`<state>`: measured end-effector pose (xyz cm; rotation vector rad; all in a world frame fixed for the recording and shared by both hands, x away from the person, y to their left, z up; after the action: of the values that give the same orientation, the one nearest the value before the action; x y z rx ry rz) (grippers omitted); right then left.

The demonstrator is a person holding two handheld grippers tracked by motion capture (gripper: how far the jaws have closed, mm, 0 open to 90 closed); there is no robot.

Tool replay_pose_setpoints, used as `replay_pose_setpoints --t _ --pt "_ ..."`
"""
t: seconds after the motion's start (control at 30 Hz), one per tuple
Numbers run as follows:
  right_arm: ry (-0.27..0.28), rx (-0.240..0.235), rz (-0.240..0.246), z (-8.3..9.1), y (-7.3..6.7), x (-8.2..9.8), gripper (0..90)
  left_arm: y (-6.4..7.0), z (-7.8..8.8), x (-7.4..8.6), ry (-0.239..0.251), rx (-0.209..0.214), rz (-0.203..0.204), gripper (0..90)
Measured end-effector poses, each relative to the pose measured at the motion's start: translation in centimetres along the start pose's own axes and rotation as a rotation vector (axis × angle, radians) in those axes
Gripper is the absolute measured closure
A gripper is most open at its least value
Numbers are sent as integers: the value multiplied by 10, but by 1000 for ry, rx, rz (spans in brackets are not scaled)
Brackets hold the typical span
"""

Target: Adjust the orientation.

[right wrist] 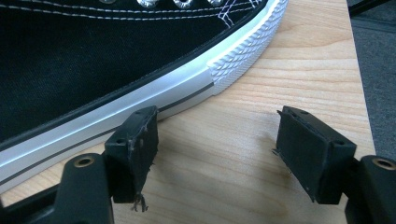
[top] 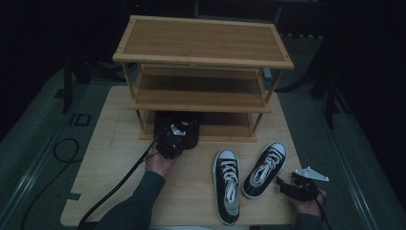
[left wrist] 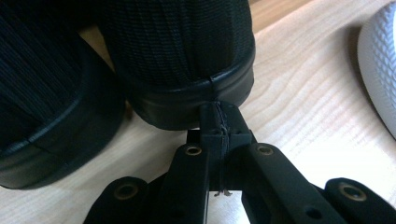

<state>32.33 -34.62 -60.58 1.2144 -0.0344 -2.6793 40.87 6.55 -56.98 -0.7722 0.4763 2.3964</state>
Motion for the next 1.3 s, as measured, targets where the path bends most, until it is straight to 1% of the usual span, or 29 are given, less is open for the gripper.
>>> replay_pose_setpoints --t 0.17,0.23,0.3,0.53,0.6,0.8,0.9,0.97,1.03,1.13,1.2,1.23,1.3 --pt "0 0 0 0 0 0 291 -3 -3 -4 3 -20 -5 898" --pt "0 0 0 0 0 0 291 -5 -5 -5 6 -36 -9 899" --pt "0 0 0 0 0 0 291 -7 -6 -6 9 -38 -3 898" --pt "0 0 0 0 0 0 291 -14 -8 -11 9 -69 1 898" --pt "0 0 0 0 0 0 291 -16 -8 -11 6 -68 1 898" --pt "0 0 0 0 0 0 291 -21 -7 -13 1 -92 -1 896" --pt "0 0 0 0 0 0 291 -23 -7 -13 -4 -94 -4 893" --pt "0 0 -1 0 0 0 291 -23 -7 -14 -1 -90 -3 887" --pt "0 0 0 0 0 0 291 -20 -4 -15 12 -81 -7 876" --pt "0 -1 -1 0 0 0 291 -12 6 -23 64 -56 -15 876" --pt "0 -2 -1 0 0 0 291 -9 13 -29 97 -33 -18 872" --pt "0 -2 -1 0 0 0 291 -7 16 -32 108 -18 -20 870" --pt "0 -2 0 0 0 0 291 -4 21 -37 115 -3 -41 864"
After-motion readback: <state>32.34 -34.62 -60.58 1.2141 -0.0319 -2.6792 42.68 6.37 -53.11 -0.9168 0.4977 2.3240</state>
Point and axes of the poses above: each handheld gripper's, and its own axes: z roughly backward along the jaws, x roughly out of its underside, y roughly to its right, the point moved 7 cm from there along -z, roughly forward along the jaws, and after that the axes turned 9 degrees about x, right-handed, at the moved point
